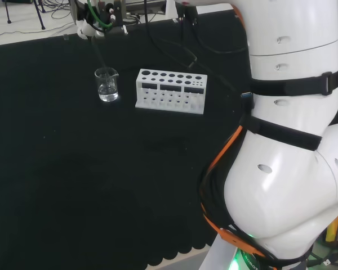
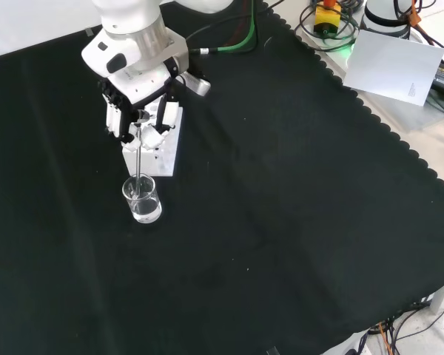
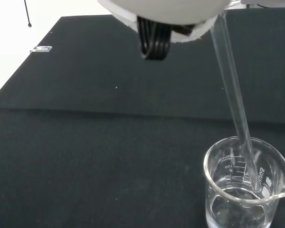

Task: Put the glass rod back on the white test tube rack.

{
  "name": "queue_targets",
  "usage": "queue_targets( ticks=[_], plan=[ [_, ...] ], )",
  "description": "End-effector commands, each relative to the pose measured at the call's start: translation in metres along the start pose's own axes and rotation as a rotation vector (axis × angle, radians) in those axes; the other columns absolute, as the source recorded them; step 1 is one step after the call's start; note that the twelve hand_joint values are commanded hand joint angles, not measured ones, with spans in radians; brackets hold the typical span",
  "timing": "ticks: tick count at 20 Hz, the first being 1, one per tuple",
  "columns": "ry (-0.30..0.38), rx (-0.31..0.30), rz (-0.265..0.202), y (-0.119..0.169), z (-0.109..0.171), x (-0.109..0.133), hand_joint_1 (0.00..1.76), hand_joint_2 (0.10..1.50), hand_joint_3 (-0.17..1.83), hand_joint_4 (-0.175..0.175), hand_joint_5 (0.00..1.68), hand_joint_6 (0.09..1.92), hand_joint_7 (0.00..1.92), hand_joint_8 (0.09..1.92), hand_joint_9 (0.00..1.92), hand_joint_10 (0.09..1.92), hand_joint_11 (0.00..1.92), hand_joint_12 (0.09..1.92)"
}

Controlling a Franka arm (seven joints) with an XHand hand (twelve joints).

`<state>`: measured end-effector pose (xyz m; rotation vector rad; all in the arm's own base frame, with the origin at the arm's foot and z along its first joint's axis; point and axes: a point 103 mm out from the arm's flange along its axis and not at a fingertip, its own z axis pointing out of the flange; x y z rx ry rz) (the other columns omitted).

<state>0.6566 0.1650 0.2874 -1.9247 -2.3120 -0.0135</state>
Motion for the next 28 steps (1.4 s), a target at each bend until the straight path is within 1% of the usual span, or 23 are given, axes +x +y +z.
queue_targets(
  ticks=[1, 7, 10, 14, 22, 28],
  plan=[
    [-0.007, -0.012, -0.008, -0.003, -0.003, 0.005, 1.30, 0.70, 0.74, -0.175, 1.12, 0.68, 1.12, 1.27, 1.65, 0.91, 1.63, 0.74],
    [0.003, -0.010, 0.000, -0.003, -0.006, 0.003, 1.30, 0.70, 0.73, -0.175, 1.12, 0.68, 1.12, 1.27, 1.65, 0.91, 1.63, 0.74],
    [0.013, -0.015, 0.008, -0.002, -0.010, -0.004, 1.30, 0.70, 0.73, -0.175, 1.12, 0.68, 1.12, 1.27, 1.65, 0.91, 1.63, 0.74],
    [0.030, -0.029, 0.024, -0.003, -0.022, -0.011, 1.30, 0.70, 0.73, -0.175, 1.12, 0.68, 1.12, 1.27, 1.65, 0.91, 1.63, 0.74],
    [0.059, -0.064, 0.039, -0.010, -0.052, -0.012, 1.30, 0.70, 0.73, -0.175, 1.12, 0.68, 1.12, 1.27, 1.65, 0.91, 1.63, 0.74],
    [0.077, -0.088, 0.073, -0.016, -0.071, -0.021, 1.30, 0.70, 0.73, -0.175, 1.12, 0.68, 1.12, 1.27, 1.65, 0.91, 1.63, 0.74]
  ],
)
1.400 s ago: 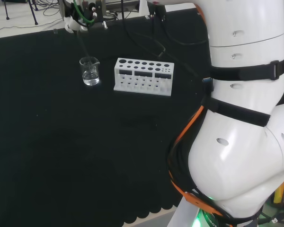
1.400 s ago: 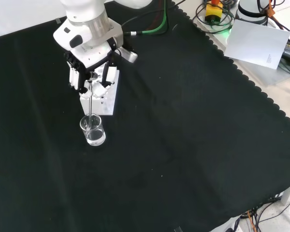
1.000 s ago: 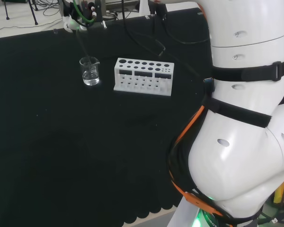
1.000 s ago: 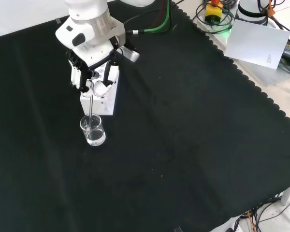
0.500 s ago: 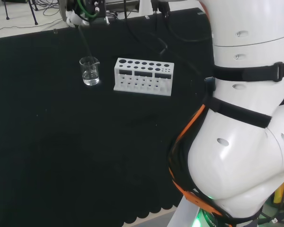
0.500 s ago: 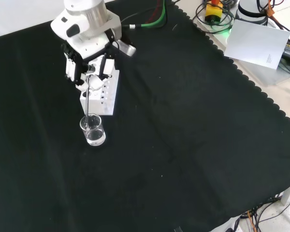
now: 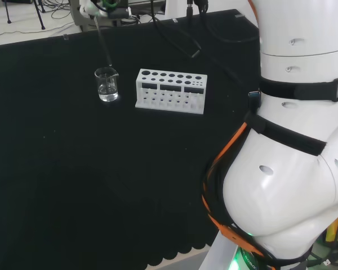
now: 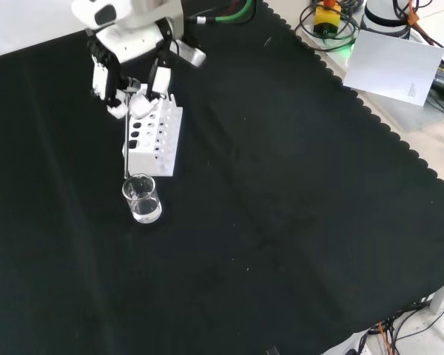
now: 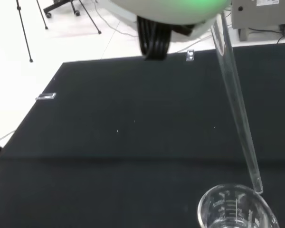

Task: Put the glass rod back on the white test tube rack.

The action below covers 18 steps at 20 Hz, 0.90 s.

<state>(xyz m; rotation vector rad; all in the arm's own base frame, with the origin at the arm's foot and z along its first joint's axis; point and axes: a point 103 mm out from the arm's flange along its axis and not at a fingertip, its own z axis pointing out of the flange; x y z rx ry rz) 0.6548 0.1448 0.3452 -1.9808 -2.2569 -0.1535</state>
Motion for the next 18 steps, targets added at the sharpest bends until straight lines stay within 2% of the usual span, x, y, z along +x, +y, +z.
queue_targets(
  ticks=[1, 9, 18],
  plan=[
    [0.013, -0.022, 0.034, -0.007, -0.016, -0.009, 1.30, 0.70, 0.73, -0.175, 1.12, 0.68, 1.12, 1.27, 1.65, 0.91, 1.63, 0.74],
    [0.008, -0.046, 0.107, -0.012, -0.032, -0.044, 1.30, 0.70, 0.73, -0.175, 1.12, 0.68, 1.12, 1.27, 1.65, 0.91, 1.63, 0.74],
    [0.013, -0.052, 0.180, -0.016, -0.034, -0.081, 1.30, 0.70, 0.73, -0.175, 1.13, 0.68, 1.12, 1.27, 1.65, 0.91, 1.63, 0.74]
  ],
)
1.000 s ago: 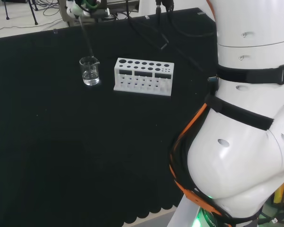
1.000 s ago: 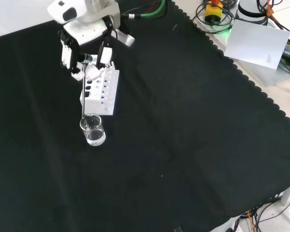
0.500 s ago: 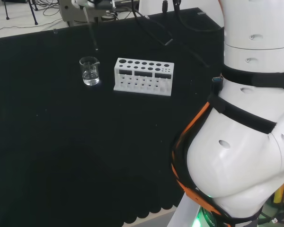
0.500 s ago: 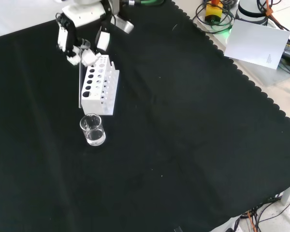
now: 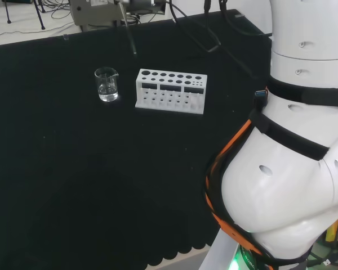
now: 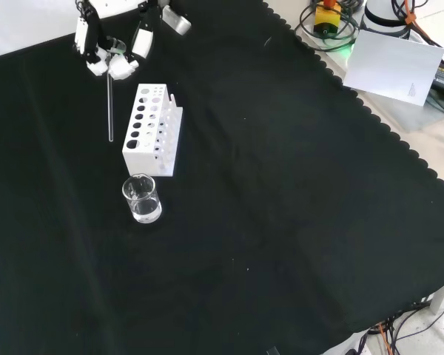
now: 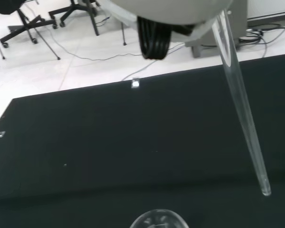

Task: Put the glass rod back on the white test tube rack.

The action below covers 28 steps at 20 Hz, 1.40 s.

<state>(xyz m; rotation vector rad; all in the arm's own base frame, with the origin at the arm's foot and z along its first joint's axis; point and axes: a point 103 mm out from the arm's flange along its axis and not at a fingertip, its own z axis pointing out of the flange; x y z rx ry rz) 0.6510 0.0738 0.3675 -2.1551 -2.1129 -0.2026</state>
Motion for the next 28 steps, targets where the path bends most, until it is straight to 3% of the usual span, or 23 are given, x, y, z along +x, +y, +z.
queue_targets(
  ticks=[1, 12, 28],
  plan=[
    [0.003, -0.004, 0.041, -0.001, -0.001, -0.019, 1.30, 0.70, 0.73, -0.175, 1.13, 0.68, 1.12, 1.27, 1.65, 0.91, 1.63, 0.74],
    [-0.009, -0.025, 0.085, -0.005, -0.014, -0.039, 1.30, 0.70, 0.73, -0.175, 1.12, 0.68, 1.12, 1.27, 1.65, 0.91, 1.63, 0.74],
    [0.007, -0.053, 0.065, -0.022, -0.020, -0.048, 1.30, 0.70, 0.73, -0.175, 1.13, 0.68, 1.12, 1.27, 1.65, 0.91, 1.63, 0.74]
  ],
)
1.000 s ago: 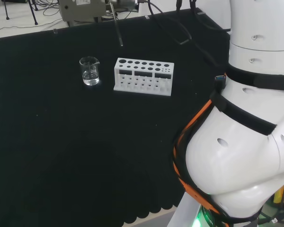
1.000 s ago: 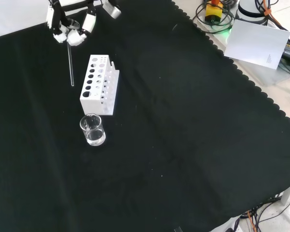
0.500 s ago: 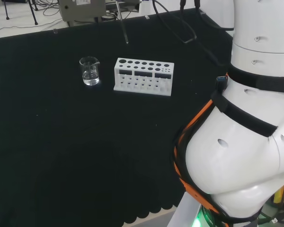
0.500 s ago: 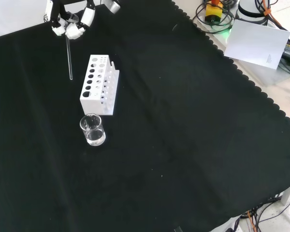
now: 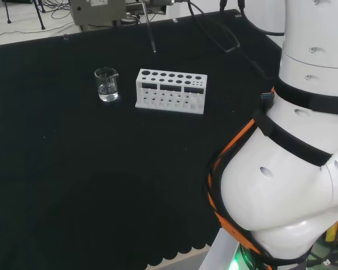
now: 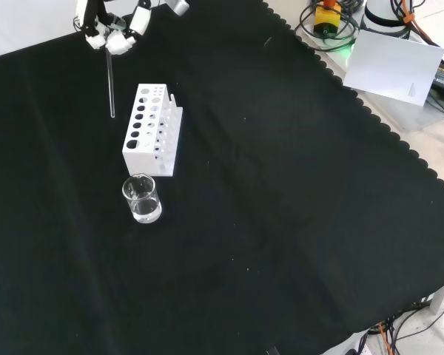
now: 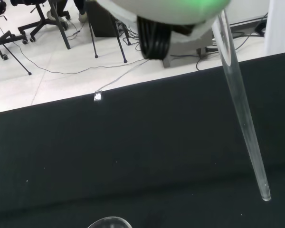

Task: Put the glass rod back on the white test tube rack.

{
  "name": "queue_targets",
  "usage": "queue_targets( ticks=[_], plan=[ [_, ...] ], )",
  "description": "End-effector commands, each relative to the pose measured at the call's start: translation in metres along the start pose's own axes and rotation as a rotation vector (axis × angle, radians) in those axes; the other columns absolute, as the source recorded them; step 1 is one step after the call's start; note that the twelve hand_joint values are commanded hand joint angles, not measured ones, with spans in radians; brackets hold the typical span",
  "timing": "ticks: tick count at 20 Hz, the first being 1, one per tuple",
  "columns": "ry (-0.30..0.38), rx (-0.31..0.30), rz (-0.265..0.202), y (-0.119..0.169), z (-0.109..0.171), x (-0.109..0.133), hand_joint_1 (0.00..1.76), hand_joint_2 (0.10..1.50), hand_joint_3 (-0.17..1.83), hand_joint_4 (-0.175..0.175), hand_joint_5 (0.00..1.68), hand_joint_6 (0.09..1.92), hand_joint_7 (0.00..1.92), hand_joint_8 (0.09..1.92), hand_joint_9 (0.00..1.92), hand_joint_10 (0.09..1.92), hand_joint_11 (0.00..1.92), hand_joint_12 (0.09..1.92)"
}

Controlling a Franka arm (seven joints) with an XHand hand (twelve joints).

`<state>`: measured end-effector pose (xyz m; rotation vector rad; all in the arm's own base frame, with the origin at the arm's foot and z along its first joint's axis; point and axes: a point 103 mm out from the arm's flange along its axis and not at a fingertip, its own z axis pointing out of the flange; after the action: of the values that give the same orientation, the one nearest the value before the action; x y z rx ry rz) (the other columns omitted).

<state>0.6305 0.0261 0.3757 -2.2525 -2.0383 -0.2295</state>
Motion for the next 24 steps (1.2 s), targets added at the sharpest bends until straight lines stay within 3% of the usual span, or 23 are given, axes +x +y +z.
queue_targets(
  ticks=[1, 9, 19, 24],
  plan=[
    [0.017, -0.023, -0.012, -0.005, -0.004, -0.003, 1.30, 0.70, 0.73, -0.175, 1.13, 0.68, 1.12, 1.27, 1.65, 0.91, 1.63, 0.74],
    [-0.001, -0.001, -0.011, -0.019, -0.007, -0.006, 1.30, 0.70, 0.73, -0.175, 1.13, 0.68, 1.12, 1.27, 1.65, 0.91, 1.63, 0.74],
    [0.012, -0.020, -0.026, -0.032, -0.009, -0.003, 1.30, 0.70, 0.73, -0.175, 1.13, 0.67, 1.12, 1.27, 1.65, 0.91, 1.63, 0.74],
    [0.016, 0.013, -0.036, -0.037, -0.004, 0.000, 1.30, 0.70, 0.73, -0.175, 1.13, 0.67, 1.12, 1.27, 1.65, 0.91, 1.63, 0.74]
  ],
)
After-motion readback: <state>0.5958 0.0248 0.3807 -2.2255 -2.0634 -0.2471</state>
